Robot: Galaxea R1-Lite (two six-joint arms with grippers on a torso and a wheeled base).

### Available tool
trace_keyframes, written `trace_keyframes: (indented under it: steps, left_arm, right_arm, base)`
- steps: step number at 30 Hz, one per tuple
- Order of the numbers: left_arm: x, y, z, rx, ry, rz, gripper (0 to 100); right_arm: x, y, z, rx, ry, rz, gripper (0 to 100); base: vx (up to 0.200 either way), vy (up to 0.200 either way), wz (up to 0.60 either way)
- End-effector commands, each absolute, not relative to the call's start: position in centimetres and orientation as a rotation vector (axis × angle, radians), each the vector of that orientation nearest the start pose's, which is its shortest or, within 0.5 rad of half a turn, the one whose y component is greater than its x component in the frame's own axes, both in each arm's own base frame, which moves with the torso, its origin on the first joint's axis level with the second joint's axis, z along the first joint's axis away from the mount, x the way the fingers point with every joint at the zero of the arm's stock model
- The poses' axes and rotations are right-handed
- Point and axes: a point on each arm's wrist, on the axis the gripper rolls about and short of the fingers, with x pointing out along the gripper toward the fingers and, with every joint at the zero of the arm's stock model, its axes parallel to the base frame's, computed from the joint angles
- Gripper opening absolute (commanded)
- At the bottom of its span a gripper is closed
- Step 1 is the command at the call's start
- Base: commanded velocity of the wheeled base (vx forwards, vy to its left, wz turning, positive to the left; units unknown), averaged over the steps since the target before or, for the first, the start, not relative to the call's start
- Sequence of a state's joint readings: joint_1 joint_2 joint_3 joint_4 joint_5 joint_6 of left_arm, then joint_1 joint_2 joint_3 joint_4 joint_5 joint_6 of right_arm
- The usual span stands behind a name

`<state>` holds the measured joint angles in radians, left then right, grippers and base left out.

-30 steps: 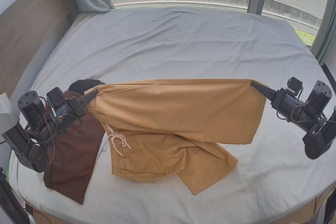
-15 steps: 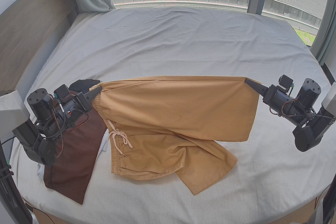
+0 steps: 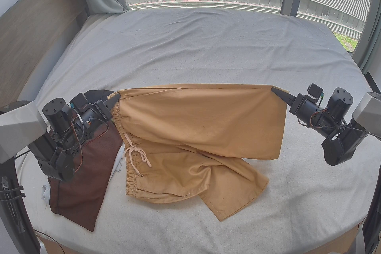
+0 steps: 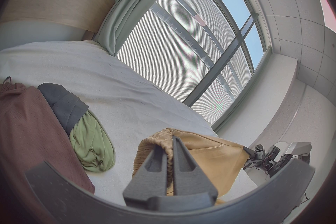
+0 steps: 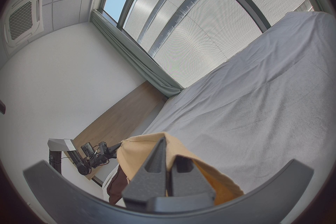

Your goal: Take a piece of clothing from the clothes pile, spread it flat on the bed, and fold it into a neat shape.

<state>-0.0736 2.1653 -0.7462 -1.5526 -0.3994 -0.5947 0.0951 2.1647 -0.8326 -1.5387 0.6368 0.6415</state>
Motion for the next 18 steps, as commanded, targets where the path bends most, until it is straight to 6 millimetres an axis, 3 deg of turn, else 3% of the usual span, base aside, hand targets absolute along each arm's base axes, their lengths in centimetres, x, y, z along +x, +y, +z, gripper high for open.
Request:
trace_keyframes:
  steps: [1,10,18]
  left_arm:
    - [38.1,-4.1,9.2,-0.566,0.005,-0.491,0]
    - [39.9,-4.1,8.5,-0.598,-0.020,-0.471,0]
    - [41.6,-4.1,7.2,-0.634,-0.023,-0.456,0]
  right_arm:
    - [39.2,5.2,10.6,0.560,0.038,0.772,0]
    - [41.5,5.4,10.6,0.570,0.001,0.785,0]
    - [44.0,5.6,8.8,0.573,-0.013,0.793,0]
  base:
    - [0.000,0.000,0.00]
    - [0.000,0.000,0.00]
    - [0.000,0.000,0.00]
